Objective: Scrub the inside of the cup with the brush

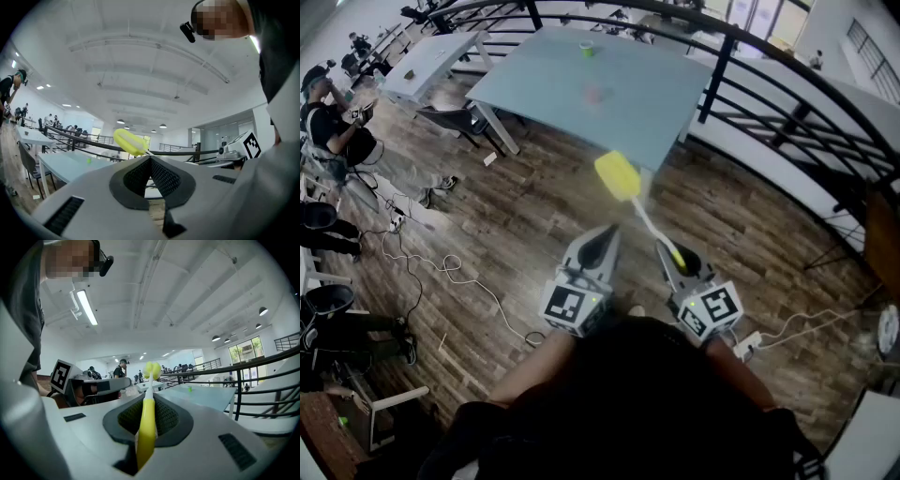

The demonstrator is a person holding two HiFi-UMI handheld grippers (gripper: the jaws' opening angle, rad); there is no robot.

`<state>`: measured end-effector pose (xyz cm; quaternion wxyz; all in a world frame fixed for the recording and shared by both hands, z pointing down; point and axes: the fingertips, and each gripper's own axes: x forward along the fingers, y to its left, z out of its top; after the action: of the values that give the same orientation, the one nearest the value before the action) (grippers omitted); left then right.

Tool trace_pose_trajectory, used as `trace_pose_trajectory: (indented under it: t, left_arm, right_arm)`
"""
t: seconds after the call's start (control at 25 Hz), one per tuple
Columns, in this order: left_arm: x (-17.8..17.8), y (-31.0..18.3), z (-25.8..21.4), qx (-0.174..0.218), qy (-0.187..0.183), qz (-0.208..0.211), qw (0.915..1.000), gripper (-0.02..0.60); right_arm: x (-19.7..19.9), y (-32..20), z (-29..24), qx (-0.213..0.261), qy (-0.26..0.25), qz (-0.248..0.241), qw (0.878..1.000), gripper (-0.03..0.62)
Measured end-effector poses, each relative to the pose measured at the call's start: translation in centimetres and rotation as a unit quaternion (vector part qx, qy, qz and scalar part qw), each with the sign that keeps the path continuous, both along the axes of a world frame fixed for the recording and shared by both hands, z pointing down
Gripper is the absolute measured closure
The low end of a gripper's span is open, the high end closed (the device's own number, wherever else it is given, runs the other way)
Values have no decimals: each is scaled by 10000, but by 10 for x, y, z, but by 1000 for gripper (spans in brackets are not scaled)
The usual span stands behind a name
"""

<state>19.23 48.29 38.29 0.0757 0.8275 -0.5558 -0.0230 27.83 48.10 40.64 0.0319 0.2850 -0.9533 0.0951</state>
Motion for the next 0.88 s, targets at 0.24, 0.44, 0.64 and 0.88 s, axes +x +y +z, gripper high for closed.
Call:
trace_pose_trajectory:
  t: [0.24,0.44,0.64,0.88]
  left_arm:
    - [0,-4,2,-33,79,30,10000,583]
    - [-5,-6,4,-26,111,108,9999,583]
    - [-17,-17,4,6,165,140,9998,583]
    - [-46,-32,8,0,245,196,9995,583]
  right_arm:
    - [-2,-3,0,19,18,4,10000,554]
    - [-6,-5,2,26,32,55,10000,554]
    - [-18,-15,-2,43,14,78,10000,554]
    - [-48,-30,1,71,30,103,9999,554]
